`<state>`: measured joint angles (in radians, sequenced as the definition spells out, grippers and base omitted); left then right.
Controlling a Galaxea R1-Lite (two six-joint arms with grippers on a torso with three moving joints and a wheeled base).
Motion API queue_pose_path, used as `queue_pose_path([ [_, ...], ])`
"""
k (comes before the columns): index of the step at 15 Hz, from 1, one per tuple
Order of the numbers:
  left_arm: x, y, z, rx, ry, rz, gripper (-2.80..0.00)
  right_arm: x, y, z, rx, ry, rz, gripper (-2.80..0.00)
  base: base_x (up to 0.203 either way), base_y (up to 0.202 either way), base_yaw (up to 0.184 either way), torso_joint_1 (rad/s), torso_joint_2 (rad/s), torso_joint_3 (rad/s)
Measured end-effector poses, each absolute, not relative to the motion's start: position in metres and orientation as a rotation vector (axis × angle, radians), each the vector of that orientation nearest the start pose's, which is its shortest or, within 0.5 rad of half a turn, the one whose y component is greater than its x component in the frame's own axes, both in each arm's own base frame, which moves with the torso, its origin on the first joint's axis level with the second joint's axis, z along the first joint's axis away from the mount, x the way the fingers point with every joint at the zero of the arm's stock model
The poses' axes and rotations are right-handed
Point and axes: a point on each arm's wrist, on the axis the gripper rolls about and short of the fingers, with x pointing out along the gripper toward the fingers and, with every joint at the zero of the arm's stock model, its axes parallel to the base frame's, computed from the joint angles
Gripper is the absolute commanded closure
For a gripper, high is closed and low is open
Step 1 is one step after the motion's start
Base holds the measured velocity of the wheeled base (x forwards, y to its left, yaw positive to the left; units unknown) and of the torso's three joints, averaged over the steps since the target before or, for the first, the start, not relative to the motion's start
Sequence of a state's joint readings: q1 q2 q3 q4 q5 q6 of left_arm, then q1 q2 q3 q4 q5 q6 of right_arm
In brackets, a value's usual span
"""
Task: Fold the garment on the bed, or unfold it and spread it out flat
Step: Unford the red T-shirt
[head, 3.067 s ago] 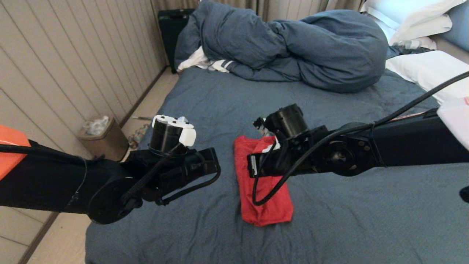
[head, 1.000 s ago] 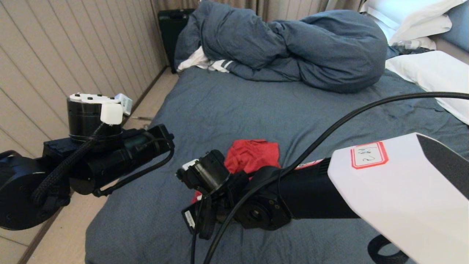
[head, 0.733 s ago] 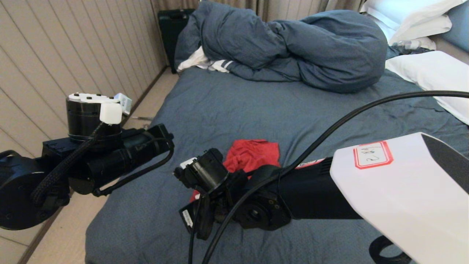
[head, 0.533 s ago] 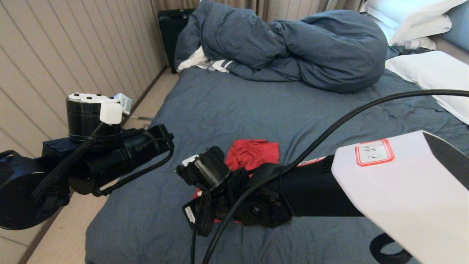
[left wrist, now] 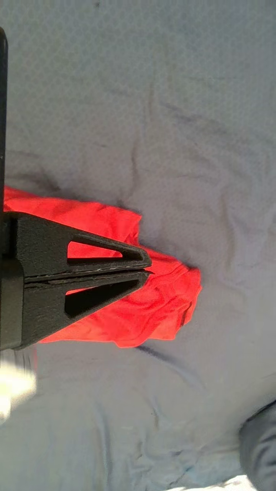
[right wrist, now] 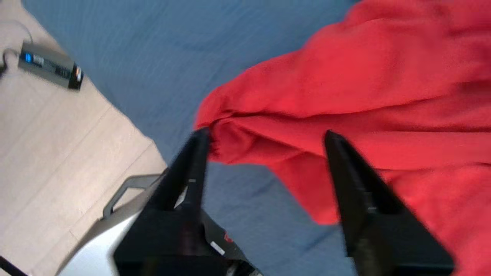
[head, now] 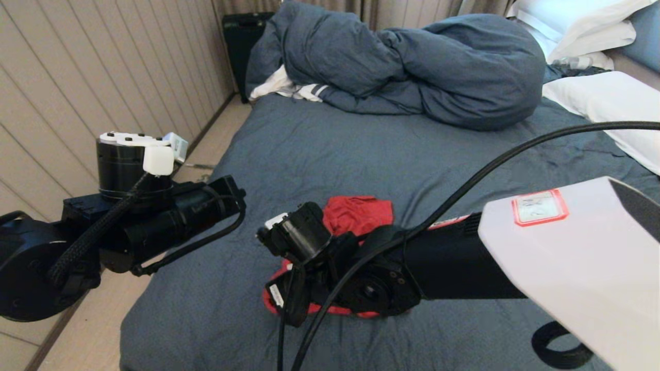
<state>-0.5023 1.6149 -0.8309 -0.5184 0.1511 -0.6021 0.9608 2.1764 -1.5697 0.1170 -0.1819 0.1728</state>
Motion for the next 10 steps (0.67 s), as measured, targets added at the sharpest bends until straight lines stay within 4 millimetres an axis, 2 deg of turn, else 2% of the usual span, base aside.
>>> queue_pose_path([
  [1,0.256,-0.134,0.204,-0.508,0.345,-0.255,0.0,0.251,0.349,0.149,-0.229,0.67,0.678,-2.8,0.0,0.0,0.0,0.0,0.0,0.0],
  [2,0.258,-0.132,0.205,-0.512,0.337,-0.249,0.0,0.251,0.344,0.157,-0.212,0.655,0.669,0.0,0.0,0.0,0.0,0.0,0.0,0.0],
  [6,0.268,-0.129,0.201,-0.516,0.363,-0.267,0.0,0.26,0.299,0.195,-0.12,0.588,0.572,0.0,0.0,0.0,0.0,0.0,0.0,0.0],
  [10,0.291,-0.144,0.186,-0.49,0.409,-0.263,0.0,0.274,0.228,0.216,-0.043,0.536,0.432,0.0,0.0,0.0,0.0,0.0,0.0,0.0],
])
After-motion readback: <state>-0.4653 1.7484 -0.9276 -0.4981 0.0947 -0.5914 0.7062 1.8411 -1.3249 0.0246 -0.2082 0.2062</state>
